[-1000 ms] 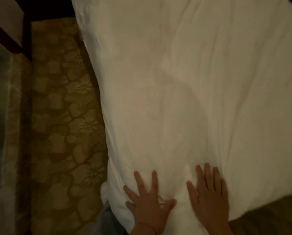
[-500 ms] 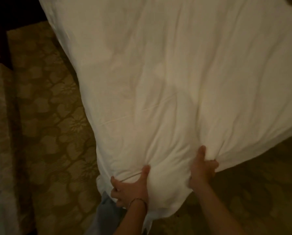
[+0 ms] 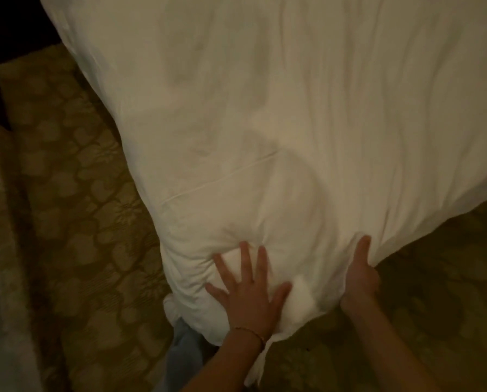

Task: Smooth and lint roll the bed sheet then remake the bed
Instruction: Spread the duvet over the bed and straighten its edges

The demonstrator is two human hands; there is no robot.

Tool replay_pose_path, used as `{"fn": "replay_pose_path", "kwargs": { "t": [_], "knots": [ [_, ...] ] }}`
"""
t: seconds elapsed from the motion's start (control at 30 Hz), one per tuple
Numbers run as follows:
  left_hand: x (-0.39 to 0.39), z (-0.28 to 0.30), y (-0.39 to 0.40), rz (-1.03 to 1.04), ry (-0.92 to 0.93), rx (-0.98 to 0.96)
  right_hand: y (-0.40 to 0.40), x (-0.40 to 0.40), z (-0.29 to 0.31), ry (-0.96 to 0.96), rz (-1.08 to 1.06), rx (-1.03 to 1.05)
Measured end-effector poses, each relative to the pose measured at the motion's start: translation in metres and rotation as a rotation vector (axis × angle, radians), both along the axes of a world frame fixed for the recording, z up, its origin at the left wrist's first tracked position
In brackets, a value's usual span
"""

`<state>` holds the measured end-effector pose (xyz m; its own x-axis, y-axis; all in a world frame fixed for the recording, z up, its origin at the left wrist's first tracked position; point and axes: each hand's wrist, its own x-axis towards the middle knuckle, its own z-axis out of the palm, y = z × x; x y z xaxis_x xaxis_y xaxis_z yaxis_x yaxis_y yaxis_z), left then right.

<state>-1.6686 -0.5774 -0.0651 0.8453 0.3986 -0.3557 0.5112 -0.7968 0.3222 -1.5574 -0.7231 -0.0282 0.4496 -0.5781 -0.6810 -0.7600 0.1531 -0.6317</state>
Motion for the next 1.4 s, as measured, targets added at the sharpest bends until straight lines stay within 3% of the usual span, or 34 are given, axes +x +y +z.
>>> {"fn": "replay_pose_path", "kwargs": {
  "t": [0.23,0.3,0.37,0.47,0.57,0.67,0.73,0.8,0.9,1.03,1.2,1.4],
  "knots": [
    [-0.010,0.006,-0.006,-0.101,0.064,-0.090,-0.022,-0.015,-0.013,-0.019,0.110,-0.228],
    [-0.002,0.007,0.015,0.029,0.111,-0.105,-0.028,-0.014,-0.019,0.003,0.208,-0.350],
    [0.010,0.011,0.051,0.307,0.076,-0.170,-0.033,-0.015,-0.015,0.005,0.349,-0.546],
    [0.014,0.007,0.092,0.573,-0.056,-0.351,-0.025,-0.011,0.001,-0.339,0.516,-0.928],
    [0.008,0.008,0.097,0.718,-0.062,-0.411,0.038,0.002,0.012,-0.635,0.924,-0.880],
    [0.007,0.009,0.093,0.957,-0.047,-0.522,0.100,-0.003,-0.008,-0.723,1.482,-0.954],
    [0.013,0.011,0.098,0.820,-0.103,-0.372,0.113,-0.005,-0.024,-0.696,1.725,-0.972],
    [0.032,0.007,0.104,0.466,-0.213,-0.157,0.108,0.004,-0.031,-0.682,1.812,-1.002],
    [0.081,0.003,0.103,0.037,-0.147,-0.007,0.083,0.030,-0.030,-0.628,1.793,-1.062],
    [0.145,0.002,0.085,-0.279,-0.063,0.062,0.035,0.063,-0.024,-0.411,1.625,-1.117],
    [0.198,0.000,0.048,-0.500,-0.032,0.097,-0.009,0.107,-0.006,-0.171,1.488,-1.139],
    [0.285,-0.007,-0.001,-0.621,-0.048,0.181,-0.051,0.189,0.000,-0.201,1.417,-1.112]
  ]
}}
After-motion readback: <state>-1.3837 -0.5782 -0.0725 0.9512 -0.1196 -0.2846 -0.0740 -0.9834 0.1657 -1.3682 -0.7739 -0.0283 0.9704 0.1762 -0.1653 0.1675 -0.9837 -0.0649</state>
